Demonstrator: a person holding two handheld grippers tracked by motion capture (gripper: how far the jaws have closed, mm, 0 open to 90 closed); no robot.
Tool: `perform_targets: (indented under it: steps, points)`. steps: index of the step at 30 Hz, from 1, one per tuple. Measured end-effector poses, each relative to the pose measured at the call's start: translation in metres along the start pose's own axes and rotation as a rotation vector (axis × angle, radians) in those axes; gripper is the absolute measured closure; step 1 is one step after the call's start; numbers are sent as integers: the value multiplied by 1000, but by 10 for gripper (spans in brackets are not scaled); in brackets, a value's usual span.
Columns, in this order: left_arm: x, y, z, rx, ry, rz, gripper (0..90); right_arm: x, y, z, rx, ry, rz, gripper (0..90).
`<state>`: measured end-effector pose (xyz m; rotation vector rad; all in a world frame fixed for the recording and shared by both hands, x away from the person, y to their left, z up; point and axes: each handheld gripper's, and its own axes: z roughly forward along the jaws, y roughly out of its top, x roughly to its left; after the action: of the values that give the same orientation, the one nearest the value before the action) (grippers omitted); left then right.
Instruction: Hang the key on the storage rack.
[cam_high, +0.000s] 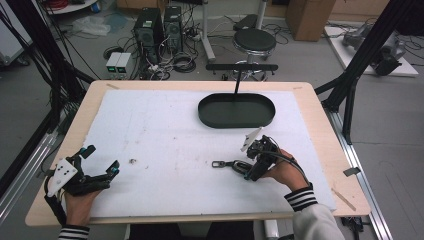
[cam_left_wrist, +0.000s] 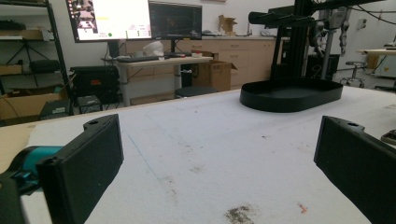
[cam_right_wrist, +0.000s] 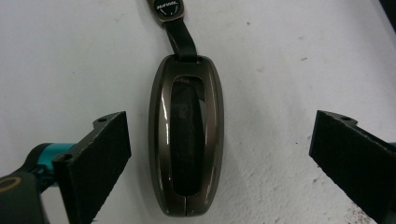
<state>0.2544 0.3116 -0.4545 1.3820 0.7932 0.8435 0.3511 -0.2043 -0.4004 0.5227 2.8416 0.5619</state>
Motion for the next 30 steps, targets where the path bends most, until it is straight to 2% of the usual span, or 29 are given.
perform_targets:
  steps: [3, 9, 11, 12, 17, 18, 21, 22, 25, 26, 30]
  points:
    - [0, 0, 0, 0, 0, 0, 18, 1, 1, 2, 11, 8, 2, 43]
    - [0, 0, 0, 2, 0, 0, 18, 4, 8, 8, 68, 20, -12, 52]
    - [0, 0, 0, 2, 0, 1, 18, 5, 11, 10, 81, 23, -19, 74]
    - [0, 0, 0, 2, 0, 1, 18, 6, 14, 11, 113, 48, -39, 173]
    - [0, 0, 0, 0, 0, -1, 18, 9, 18, 16, 142, 56, -57, 182]
    - [0, 0, 0, -1, 0, -3, 18, 8, 18, 16, 151, 64, -59, 225]
    - [0, 0, 0, -1, 0, -3, 18, 8, 19, 16, 156, 71, -55, 249]
    - [0, 0, 0, -1, 1, -3, 18, 7, 19, 15, 165, 80, -44, 297]
    - [0, 0, 0, -1, 1, -3, 18, 7, 21, 15, 169, 85, -54, 303]
    - [0, 0, 0, -1, 1, -3, 18, 7, 22, 14, 180, 90, -49, 338]
    - [0, 0, 0, -1, 0, -3, 18, 7, 25, 13, 199, 90, -54, 371]
